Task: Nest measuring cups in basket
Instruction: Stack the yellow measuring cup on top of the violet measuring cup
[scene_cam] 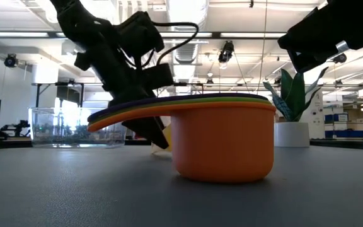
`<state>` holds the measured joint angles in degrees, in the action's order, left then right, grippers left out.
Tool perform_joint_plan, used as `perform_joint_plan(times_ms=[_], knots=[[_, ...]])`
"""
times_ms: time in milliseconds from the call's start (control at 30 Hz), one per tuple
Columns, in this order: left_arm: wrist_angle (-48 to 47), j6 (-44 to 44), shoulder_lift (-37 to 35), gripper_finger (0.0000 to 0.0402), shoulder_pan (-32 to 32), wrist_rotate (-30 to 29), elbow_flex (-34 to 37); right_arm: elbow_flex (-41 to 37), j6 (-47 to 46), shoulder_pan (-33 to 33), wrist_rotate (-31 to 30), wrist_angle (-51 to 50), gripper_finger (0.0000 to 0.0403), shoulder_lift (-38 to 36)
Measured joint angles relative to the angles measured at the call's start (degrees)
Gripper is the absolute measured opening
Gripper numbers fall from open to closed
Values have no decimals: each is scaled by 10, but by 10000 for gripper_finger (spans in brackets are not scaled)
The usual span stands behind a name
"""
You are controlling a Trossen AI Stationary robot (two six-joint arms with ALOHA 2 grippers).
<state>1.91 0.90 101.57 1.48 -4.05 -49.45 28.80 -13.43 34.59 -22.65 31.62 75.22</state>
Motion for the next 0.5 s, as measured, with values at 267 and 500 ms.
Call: perform_joint_plan(times_ms=[267,500], knots=[[-1,5,3,271,0,0,-11,0,0,0,0,-2,68,0],[-43,9,2,249,0,0,-26,0,0,0,0,-3,68,0]])
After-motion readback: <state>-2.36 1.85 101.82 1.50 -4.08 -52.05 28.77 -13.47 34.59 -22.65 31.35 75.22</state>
